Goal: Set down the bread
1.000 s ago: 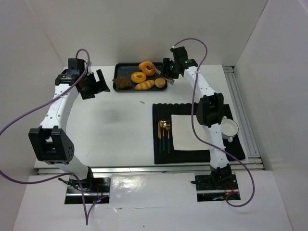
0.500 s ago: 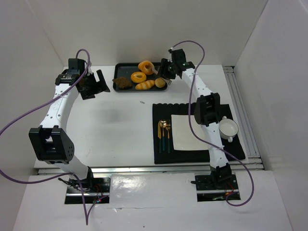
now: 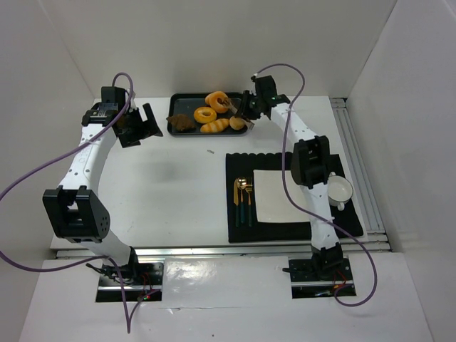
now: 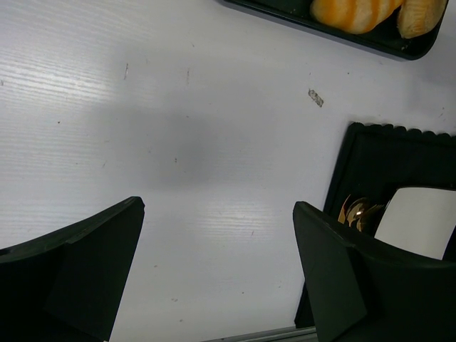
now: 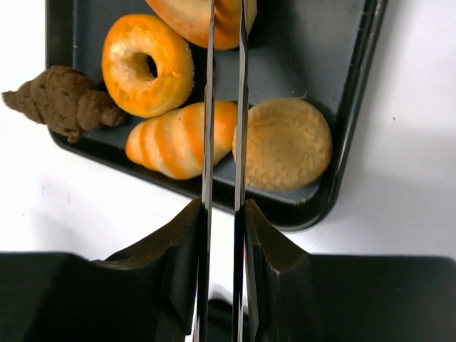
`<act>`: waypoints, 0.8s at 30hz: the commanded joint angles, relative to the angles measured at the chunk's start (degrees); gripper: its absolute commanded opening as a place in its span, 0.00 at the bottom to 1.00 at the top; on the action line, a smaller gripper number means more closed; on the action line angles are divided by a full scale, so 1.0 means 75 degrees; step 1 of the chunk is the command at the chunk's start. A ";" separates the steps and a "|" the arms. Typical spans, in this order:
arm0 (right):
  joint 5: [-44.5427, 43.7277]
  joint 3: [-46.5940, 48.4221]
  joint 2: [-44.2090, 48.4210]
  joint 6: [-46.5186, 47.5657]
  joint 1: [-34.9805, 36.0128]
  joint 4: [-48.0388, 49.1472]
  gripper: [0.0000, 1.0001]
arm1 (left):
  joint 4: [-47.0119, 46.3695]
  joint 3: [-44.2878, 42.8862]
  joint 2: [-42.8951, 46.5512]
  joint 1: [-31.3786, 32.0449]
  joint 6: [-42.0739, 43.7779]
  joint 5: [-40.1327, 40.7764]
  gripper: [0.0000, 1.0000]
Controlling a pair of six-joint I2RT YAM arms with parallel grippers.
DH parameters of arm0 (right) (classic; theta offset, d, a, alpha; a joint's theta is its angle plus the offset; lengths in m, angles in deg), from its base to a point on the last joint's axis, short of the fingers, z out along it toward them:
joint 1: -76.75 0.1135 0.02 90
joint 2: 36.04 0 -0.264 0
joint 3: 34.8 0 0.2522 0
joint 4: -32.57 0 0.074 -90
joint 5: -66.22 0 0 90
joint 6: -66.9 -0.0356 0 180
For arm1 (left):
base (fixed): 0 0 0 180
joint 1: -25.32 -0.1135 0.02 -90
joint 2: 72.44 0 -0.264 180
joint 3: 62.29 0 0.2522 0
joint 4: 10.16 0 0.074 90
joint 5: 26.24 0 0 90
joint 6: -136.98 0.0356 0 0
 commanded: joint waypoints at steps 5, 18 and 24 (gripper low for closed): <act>-0.0200 -0.1116 0.2642 -0.0003 -0.0031 0.0522 0.27 | -0.0081 0.0097 0.0145 -0.0035 0.0089 0.0036 0.99; -0.1805 -0.5381 0.6885 0.0407 -0.0031 -0.1221 0.28 | -0.0152 0.0365 0.0577 -0.0035 0.0019 -0.0222 0.99; -0.2193 -0.7818 0.9662 -0.0421 -0.0031 -0.3202 0.29 | -0.0796 0.0871 0.0824 -0.0035 -0.0145 -0.0561 0.99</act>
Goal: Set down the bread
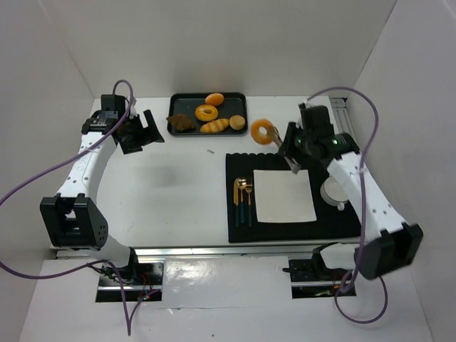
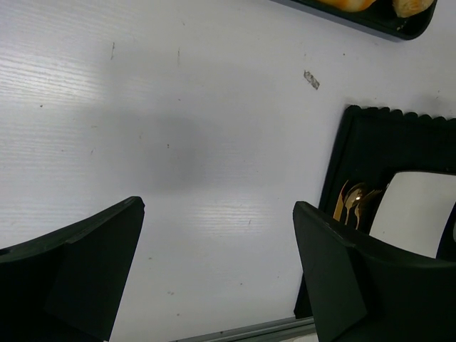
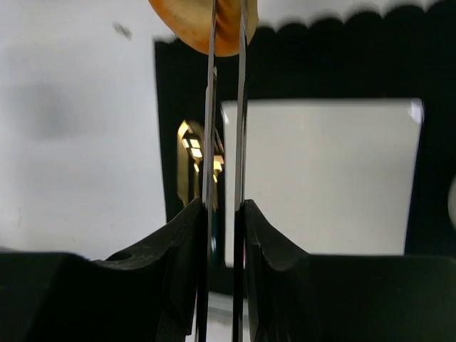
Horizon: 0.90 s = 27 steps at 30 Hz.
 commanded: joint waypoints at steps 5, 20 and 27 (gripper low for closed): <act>-0.0418 -0.2019 0.2837 -0.1492 -0.0019 -0.2375 0.29 | -0.0455 -0.0296 -0.0004 0.0050 -0.0169 -0.0390 0.99; -0.1662 -0.2724 0.3413 -0.3474 -0.0019 -0.3549 0.52 | -0.0315 -0.0449 -0.0099 0.0378 -0.0251 -0.0249 0.99; -0.1824 -0.1741 0.3123 -0.2960 -0.0019 -0.3454 0.58 | -0.0315 -0.0449 -0.0028 0.0378 -0.0251 -0.0249 0.99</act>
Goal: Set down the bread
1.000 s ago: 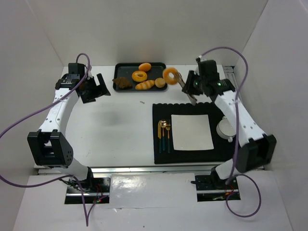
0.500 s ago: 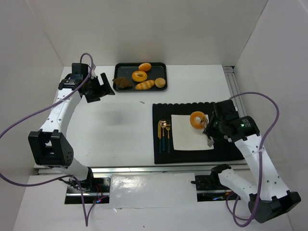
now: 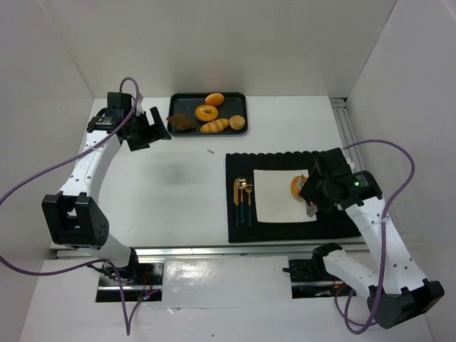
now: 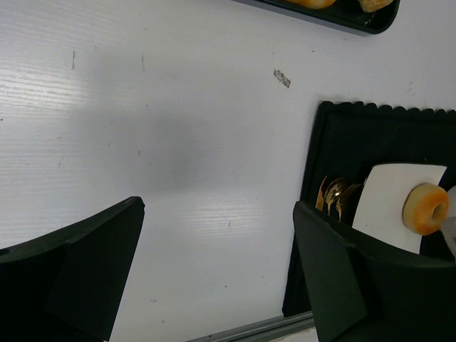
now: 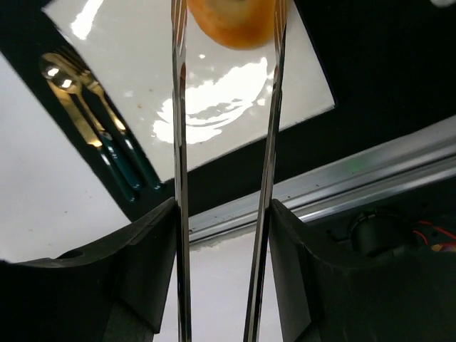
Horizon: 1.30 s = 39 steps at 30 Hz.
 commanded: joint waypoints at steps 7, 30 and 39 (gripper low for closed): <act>-0.0128 0.1998 -0.0750 0.1093 -0.0010 0.0604 0.58 | -0.0087 -0.0368 -0.0002 0.0008 -0.0120 -0.0013 0.99; 0.2988 1.1173 -1.1448 0.2678 0.0330 0.4930 0.54 | -0.0251 -0.0135 0.0149 0.0008 -0.0237 0.0690 0.99; 0.3504 1.0822 -1.2152 0.2278 0.0259 0.6103 0.55 | -0.0322 -0.0063 0.0162 0.0008 -0.0167 0.0959 0.99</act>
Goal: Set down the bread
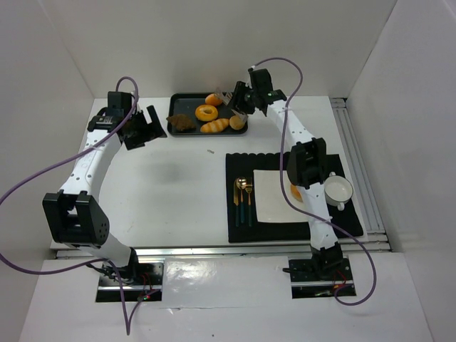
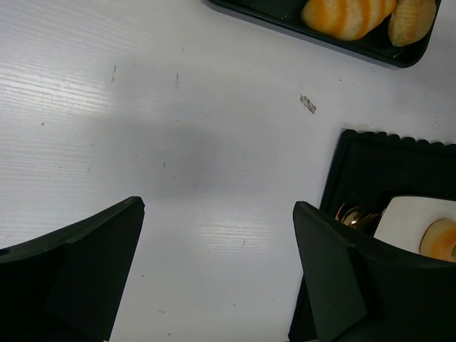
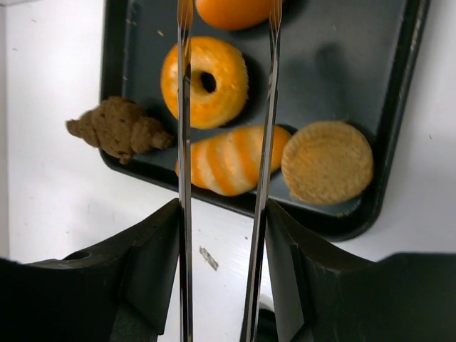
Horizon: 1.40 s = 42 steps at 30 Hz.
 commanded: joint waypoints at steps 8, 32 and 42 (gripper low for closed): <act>0.0325 0.0146 -0.0442 -0.0507 -0.0029 0.1493 0.55 | -0.0199 0.0056 0.0179 0.0005 0.0013 0.0266 0.99; 0.0441 0.0616 -0.1332 -0.1000 0.0041 0.1820 0.62 | -0.0129 0.0197 0.0179 0.0005 0.0154 0.0548 0.99; 0.0711 0.0335 -0.1064 -0.1070 0.0182 0.2113 0.55 | -0.0129 0.0267 0.0038 -0.0065 0.0224 0.0431 0.99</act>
